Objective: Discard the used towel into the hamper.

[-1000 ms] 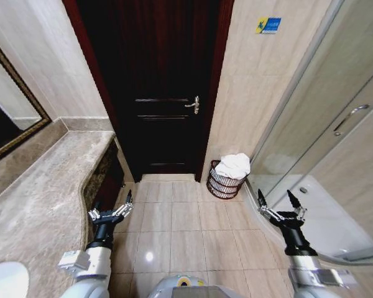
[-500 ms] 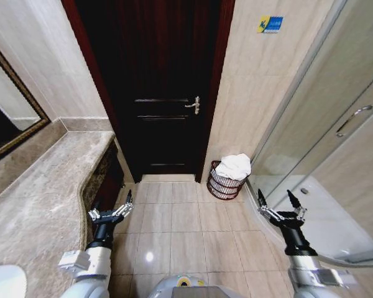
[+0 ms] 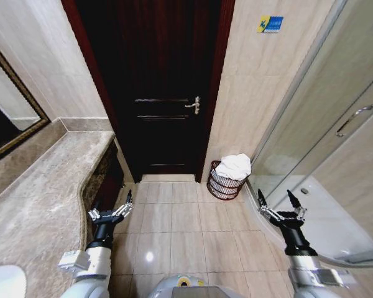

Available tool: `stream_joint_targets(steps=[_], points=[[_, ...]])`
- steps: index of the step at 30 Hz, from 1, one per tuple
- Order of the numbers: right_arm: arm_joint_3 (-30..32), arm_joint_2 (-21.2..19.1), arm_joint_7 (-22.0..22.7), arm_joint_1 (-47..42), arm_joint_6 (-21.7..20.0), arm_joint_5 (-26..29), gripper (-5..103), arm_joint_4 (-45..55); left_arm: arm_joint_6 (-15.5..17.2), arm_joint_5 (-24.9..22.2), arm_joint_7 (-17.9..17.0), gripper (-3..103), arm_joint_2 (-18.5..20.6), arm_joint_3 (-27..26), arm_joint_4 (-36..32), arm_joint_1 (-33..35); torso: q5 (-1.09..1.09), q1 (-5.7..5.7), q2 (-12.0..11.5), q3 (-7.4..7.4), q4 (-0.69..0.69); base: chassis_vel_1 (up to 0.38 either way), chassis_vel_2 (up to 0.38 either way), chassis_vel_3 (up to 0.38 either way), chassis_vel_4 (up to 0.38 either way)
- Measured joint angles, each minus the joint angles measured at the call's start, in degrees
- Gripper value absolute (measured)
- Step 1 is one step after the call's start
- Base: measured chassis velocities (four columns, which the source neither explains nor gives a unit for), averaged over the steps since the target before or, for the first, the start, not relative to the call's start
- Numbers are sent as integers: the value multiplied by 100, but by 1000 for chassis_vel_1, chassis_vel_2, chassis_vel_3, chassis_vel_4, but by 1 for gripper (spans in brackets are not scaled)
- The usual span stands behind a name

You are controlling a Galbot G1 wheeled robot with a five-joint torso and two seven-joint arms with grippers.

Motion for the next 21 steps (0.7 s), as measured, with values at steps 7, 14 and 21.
stream_joint_targets(steps=[7,14,21], points=[[0,0,0,0,0,0,100,0,0,0,0,100,0,0,0,0,0,0,0,0,0,0,0,0,0],[0,0,0,0,0,0,100,0,0,0,0,100,0,0,0,0,0,0,0,0,0,0,0,0,0],[0,0,0,0,0,0,100,0,0,0,0,100,0,0,0,0,0,0,0,0,0,0,0,0,0]])
